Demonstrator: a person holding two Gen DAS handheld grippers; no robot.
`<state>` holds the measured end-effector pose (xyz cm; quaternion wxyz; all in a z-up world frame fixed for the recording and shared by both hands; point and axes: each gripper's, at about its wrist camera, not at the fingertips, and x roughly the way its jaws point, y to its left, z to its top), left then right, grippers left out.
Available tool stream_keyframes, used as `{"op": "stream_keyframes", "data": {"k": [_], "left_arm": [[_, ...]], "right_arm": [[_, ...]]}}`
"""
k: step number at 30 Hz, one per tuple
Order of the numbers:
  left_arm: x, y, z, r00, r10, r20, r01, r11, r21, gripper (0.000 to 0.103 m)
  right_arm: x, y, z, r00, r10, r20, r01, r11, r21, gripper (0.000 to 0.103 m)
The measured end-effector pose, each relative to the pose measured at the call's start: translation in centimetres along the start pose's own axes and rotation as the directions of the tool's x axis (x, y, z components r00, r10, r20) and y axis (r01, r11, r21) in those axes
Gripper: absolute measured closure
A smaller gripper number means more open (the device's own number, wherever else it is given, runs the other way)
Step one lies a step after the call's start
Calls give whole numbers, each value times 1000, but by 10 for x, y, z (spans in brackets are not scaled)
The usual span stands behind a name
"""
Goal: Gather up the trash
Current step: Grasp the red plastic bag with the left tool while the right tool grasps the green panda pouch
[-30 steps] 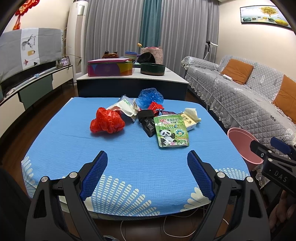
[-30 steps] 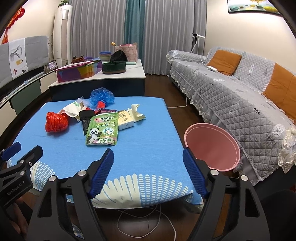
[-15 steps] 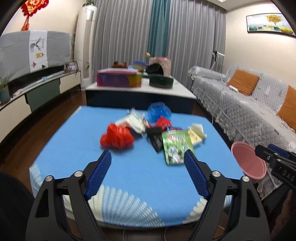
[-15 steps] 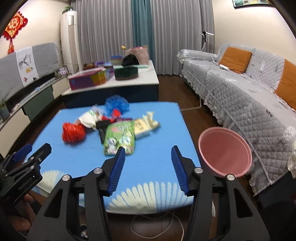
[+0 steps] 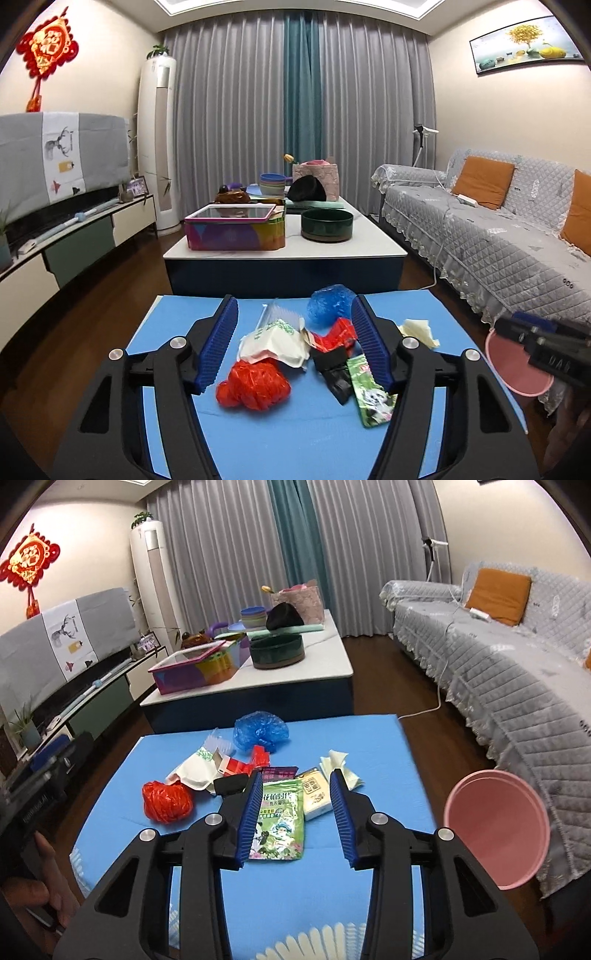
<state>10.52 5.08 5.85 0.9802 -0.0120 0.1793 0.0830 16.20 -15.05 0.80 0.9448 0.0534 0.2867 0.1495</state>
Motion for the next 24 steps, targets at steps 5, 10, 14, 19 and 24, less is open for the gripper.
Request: {"op": "stream_keyframes", "data": {"k": [5, 10, 14, 19, 24], "left_arm": [[27, 12, -28, 998, 46, -47, -47, 999, -16, 40], [62, 36, -38, 985, 88, -147, -103, 990, -100, 40], [86, 45, -50, 972, 89, -217, -115, 987, -111, 38], [112, 44, -63, 952, 88, -295, -116, 990, -78, 29], [132, 55, -74, 927, 84, -366, -130, 986, -105, 29]], "right_arm": [[42, 0, -27, 997, 11, -80, -11, 1000, -1, 62], [87, -6, -43, 985, 22, -172, -14, 999, 46, 47], [121, -8, -50, 971, 33, -236, -16, 997, 74, 40], [153, -12, -55, 950, 61, -307, -26, 993, 119, 37], [169, -9, -60, 937, 83, -338, -44, 992, 122, 37]]}}
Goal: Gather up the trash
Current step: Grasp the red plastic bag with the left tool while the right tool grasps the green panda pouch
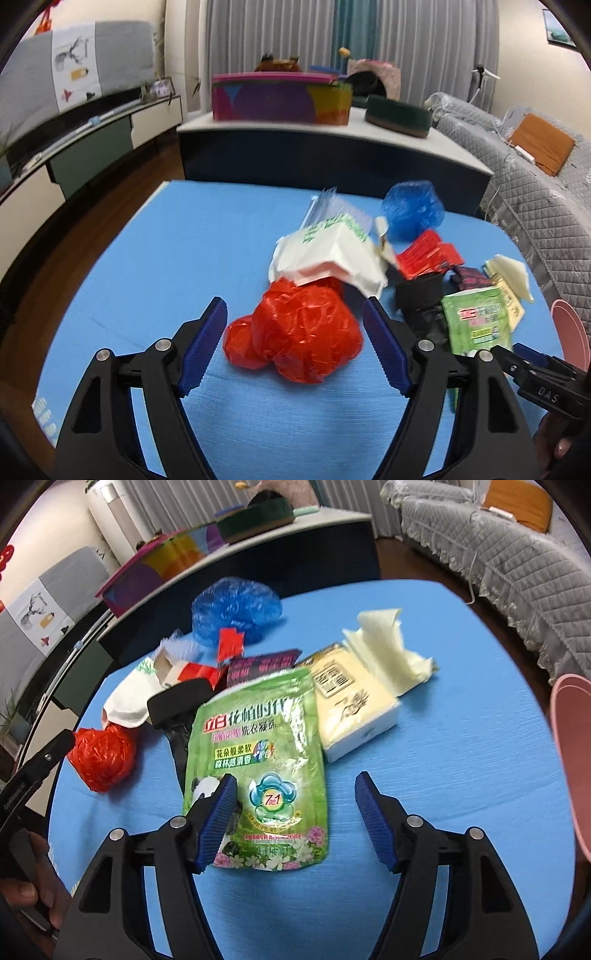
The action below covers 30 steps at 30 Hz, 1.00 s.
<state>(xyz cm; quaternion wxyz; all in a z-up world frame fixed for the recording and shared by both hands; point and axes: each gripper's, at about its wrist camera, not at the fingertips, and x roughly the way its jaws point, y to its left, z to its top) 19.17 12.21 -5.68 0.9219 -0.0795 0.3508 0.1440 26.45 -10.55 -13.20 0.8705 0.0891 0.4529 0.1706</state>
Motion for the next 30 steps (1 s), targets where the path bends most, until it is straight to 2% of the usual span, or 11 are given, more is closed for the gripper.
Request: {"op": "stream_keyframes", "data": {"k": [3, 6, 9, 11, 17, 23, 30], "left_arm": [[17, 1, -1, 998, -25, -50, 24, 1000, -7, 29], [27, 2, -4, 994, -38, -99, 35, 999, -33, 29], [26, 4, -3, 994, -31, -101, 26, 998, -53, 30], [22, 3, -2, 996, -15, -86, 11, 999, -44, 39], [13, -4, -1, 998, -10, -65, 9, 1000, -19, 44], [0, -8, 2, 999, -9, -33, 9, 1000, 0, 47], [-21, -12, -3, 1000, -23, -13, 23, 1000, 11, 49]], "right_arm": [[2, 2, 0, 1000, 1, 0, -1, 1000, -14, 37], [1, 3, 0, 1000, 9, 0, -9, 1000, -17, 42], [-3, 4, 0, 1000, 22, 1, -22, 999, -29, 54], [-7, 5, -1, 999, 36, 2, -36, 999, -34, 62], [-21, 8, -1, 995, 100, 14, -99, 994, -47, 88], [-52, 19, 0, 987, 140, 78, -133, 987, -95, 97], [-91, 22, -3, 975, 158, 155, -139, 982, -126, 102]]}}
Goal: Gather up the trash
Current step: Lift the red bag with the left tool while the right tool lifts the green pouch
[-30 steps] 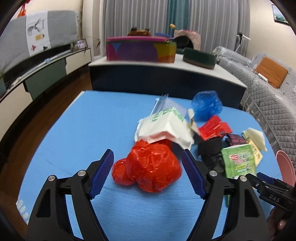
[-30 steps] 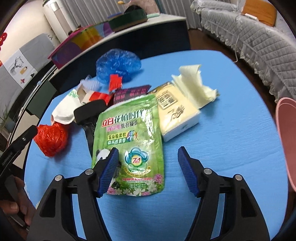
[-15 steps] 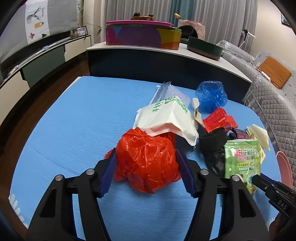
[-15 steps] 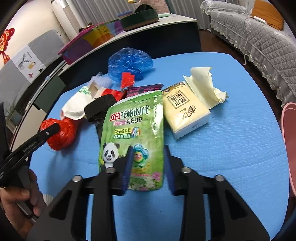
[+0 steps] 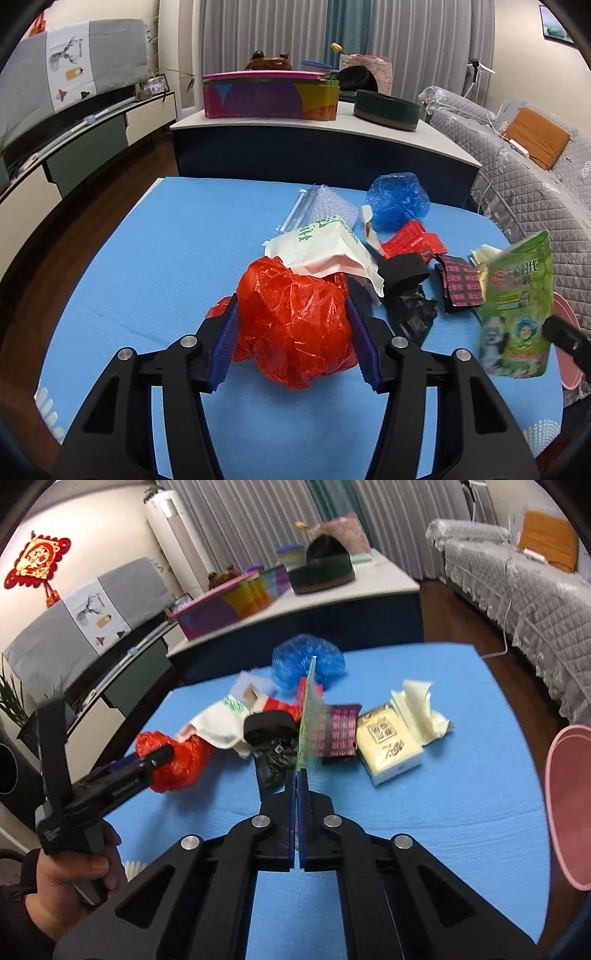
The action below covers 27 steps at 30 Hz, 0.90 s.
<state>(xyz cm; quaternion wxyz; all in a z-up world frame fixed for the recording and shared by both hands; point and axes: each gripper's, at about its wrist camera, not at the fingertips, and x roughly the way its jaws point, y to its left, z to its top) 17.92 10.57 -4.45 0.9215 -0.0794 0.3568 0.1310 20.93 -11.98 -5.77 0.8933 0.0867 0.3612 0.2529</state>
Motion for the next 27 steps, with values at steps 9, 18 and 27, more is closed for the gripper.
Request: {"op": "stream_keyframes", "data": {"k": [9, 18, 27], "left_arm": [[-45, -7, -6, 996, -31, 87, 32, 999, -2, 49], [-78, -26, -5, 977, -57, 204, 49, 998, 47, 50], [-79, -40, -1, 970, -83, 228, 71, 995, 63, 50]], "right_arm": [[-43, -6, -1, 997, -29, 70, 28, 1000, 6, 102], [-71, -8, -6, 991, -62, 115, 64, 998, -10, 102], [-87, -18, -8, 983, -103, 149, 106, 994, -12, 102]]}}
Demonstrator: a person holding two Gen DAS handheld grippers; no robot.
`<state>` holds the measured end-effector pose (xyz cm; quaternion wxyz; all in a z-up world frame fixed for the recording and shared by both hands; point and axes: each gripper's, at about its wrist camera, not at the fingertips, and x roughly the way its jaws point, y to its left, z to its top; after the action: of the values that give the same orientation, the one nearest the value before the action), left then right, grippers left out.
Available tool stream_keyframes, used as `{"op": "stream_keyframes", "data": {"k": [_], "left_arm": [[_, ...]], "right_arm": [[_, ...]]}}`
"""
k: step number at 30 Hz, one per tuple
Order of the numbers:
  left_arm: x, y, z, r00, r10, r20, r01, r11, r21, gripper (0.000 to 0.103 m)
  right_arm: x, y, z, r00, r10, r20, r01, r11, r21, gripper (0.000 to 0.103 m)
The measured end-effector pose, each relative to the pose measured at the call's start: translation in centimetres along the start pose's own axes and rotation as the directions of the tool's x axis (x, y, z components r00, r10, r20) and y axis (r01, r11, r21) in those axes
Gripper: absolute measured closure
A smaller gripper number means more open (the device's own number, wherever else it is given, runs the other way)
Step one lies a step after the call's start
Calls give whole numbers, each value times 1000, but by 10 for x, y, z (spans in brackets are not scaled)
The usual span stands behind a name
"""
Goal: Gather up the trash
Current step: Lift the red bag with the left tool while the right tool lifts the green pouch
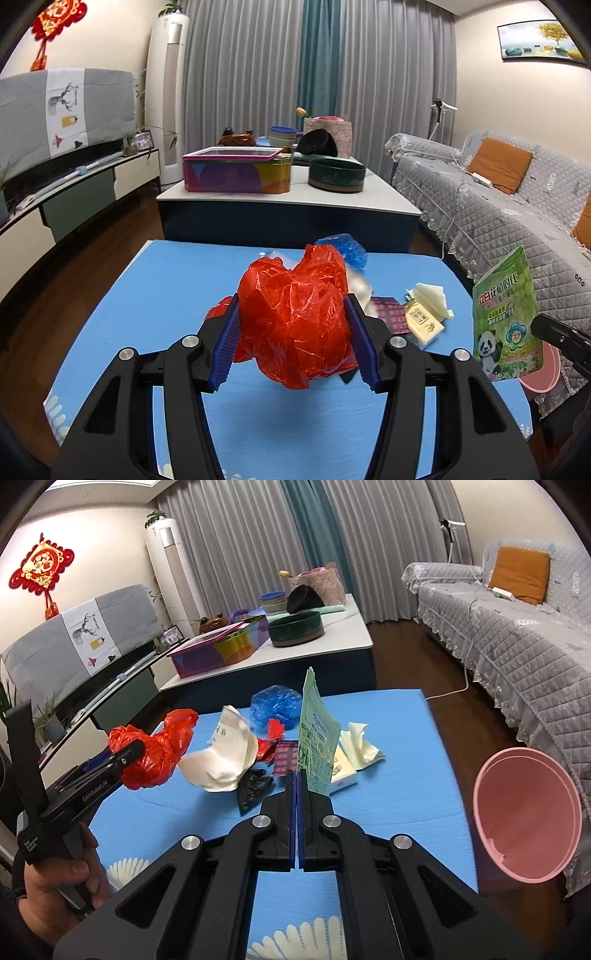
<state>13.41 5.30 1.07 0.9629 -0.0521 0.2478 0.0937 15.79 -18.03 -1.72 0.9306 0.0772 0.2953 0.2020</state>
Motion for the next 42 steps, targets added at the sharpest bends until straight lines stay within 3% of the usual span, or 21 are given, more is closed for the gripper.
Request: {"op": "stream_keyframes", "data": {"k": [29, 42], "left_arm": [[10, -86, -2, 989, -150, -3, 150, 983, 106, 50], [9, -146, -6, 963, -264, -51, 269, 951, 153, 50]], "right_arm": [[-28, -60, 2, 986, -158, 48, 156, 987, 41, 102], [-61, -112, 8, 960, -263, 99, 253, 962, 106, 102]]}}
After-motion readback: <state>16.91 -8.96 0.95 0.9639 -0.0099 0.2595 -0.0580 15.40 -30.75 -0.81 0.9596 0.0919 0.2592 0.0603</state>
